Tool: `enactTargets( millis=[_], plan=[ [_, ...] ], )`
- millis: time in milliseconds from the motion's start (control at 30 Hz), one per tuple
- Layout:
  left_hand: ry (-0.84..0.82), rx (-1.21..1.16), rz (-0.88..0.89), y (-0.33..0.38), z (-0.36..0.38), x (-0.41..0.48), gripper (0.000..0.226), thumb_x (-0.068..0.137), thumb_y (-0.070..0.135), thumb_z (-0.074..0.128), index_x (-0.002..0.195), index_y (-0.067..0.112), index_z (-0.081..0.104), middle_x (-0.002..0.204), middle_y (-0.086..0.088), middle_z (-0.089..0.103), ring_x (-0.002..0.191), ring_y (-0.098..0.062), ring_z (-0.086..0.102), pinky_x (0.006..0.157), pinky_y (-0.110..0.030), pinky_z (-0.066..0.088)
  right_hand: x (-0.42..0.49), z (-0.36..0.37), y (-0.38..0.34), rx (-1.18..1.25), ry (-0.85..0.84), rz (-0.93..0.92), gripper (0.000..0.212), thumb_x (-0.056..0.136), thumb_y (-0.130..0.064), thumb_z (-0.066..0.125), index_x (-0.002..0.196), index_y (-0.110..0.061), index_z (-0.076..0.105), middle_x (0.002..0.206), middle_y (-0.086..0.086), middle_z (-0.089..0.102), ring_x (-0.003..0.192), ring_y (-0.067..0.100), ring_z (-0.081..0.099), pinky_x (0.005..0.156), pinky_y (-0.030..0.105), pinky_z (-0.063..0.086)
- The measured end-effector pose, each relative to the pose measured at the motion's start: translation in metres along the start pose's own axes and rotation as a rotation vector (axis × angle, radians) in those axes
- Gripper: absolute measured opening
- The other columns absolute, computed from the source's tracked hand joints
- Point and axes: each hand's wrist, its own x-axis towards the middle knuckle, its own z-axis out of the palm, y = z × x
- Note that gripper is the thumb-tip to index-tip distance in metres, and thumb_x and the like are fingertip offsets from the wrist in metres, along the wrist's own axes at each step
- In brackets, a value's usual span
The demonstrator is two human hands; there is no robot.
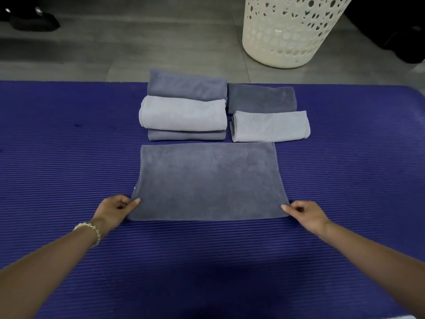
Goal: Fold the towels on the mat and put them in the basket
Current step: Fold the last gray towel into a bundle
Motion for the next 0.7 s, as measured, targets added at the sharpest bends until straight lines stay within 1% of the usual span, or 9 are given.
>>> enactTargets(
  millis=[67,133,200,300,333,400,533,600,700],
  plan=[
    [0.040,-0.019,-0.010,0.002,0.002,0.001,0.033,0.084,0.037,0.069,0.096,0.008,0.059,0.092,-0.005,0.064,0.090,-0.023,0.060,0.078,-0.029,0.044,0.003,0.006,-0.002,-0.081,0.111,-0.061,0.030,0.084,-0.036,0.069,0.088,-0.008,0.058,0.095,0.007,0.059,0.094,0.026,0.059,0.087,0.035,0.048],
    [0.031,-0.019,-0.015,0.008,0.001,0.003,0.038,0.085,0.044,0.066,0.104,0.014,0.055,0.098,0.000,0.063,0.094,-0.019,0.059,0.082,-0.029,0.045,0.004,0.011,-0.010,-0.178,0.190,-0.187,0.035,0.086,-0.041,0.065,0.106,-0.014,0.056,0.112,0.002,0.051,0.106,0.022,0.054,0.095,0.036,0.046],
    [-0.044,0.025,-0.012,0.012,0.003,0.008,0.042,0.085,0.050,0.062,0.103,0.012,0.061,0.097,0.000,0.069,0.091,-0.019,0.064,0.079,-0.030,0.049,0.004,0.016,-0.018,-0.370,0.130,-0.343,0.050,0.090,-0.048,0.055,0.130,-0.019,0.050,0.137,-0.001,0.042,0.128,0.019,0.042,0.109,0.036,0.035],
    [-0.109,-0.006,-0.068,0.028,0.005,0.009,0.041,0.088,0.046,0.060,0.097,0.006,0.067,0.093,-0.007,0.071,0.089,-0.025,0.066,0.077,-0.034,0.049,0.006,0.034,-0.029,-0.684,-0.052,-0.456,0.088,0.079,-0.080,0.013,0.150,-0.029,0.026,0.160,-0.008,0.009,0.148,0.016,0.004,0.121,0.034,0.005],
    [-0.129,-0.074,-0.111,0.035,0.006,0.009,0.041,0.089,0.043,0.061,0.100,0.004,0.066,0.097,-0.009,0.070,0.091,-0.026,0.065,0.081,-0.034,0.048,0.008,0.040,-0.031,-0.762,-0.074,-0.480,0.101,0.069,-0.085,-0.004,0.151,-0.032,0.019,0.161,-0.009,0.001,0.148,0.015,-0.005,0.119,0.034,-0.004],
    [-0.176,-0.240,-0.207,0.049,0.005,0.009,0.042,0.091,0.037,0.061,0.111,0.001,0.064,0.109,-0.013,0.067,0.097,-0.028,0.062,0.088,-0.036,0.047,0.012,0.049,-0.036,-0.828,-0.090,-0.481,0.104,0.063,-0.081,-0.012,0.152,-0.033,0.009,0.161,-0.009,-0.006,0.148,0.014,-0.012,0.116,0.033,-0.012],
    [-0.223,-0.359,-0.269,0.070,0.002,0.008,0.040,0.096,0.027,0.055,0.120,-0.003,0.059,0.123,-0.018,0.062,0.111,-0.033,0.059,0.089,-0.037,0.045,0.014,0.050,-0.044,-0.820,-0.107,-0.451,0.082,0.080,-0.071,0.008,0.152,-0.032,0.015,0.161,-0.008,0.004,0.148,0.015,-0.005,0.118,0.033,-0.008],
    [-0.244,-0.420,-0.263,0.085,0.001,0.003,0.038,0.095,0.029,0.057,0.119,0.000,0.059,0.114,-0.017,0.066,0.099,-0.030,0.063,0.083,-0.037,0.049,0.017,0.046,-0.045,-0.709,-0.059,-0.475,0.059,0.096,-0.055,0.031,0.147,-0.027,0.033,0.156,-0.006,0.022,0.146,0.016,0.012,0.119,0.031,0.005],
    [-0.312,-0.560,-0.088,0.117,0.009,-0.011,0.035,0.094,0.025,0.058,0.127,0.017,0.052,0.106,-0.004,0.067,0.094,-0.021,0.064,0.075,-0.031,0.052,0.018,0.043,-0.053,-0.298,0.032,-0.464,0.036,0.097,-0.039,0.048,0.126,-0.019,0.057,0.128,-0.005,0.052,0.124,0.015,0.046,0.105,0.023,0.032]
  ],
)
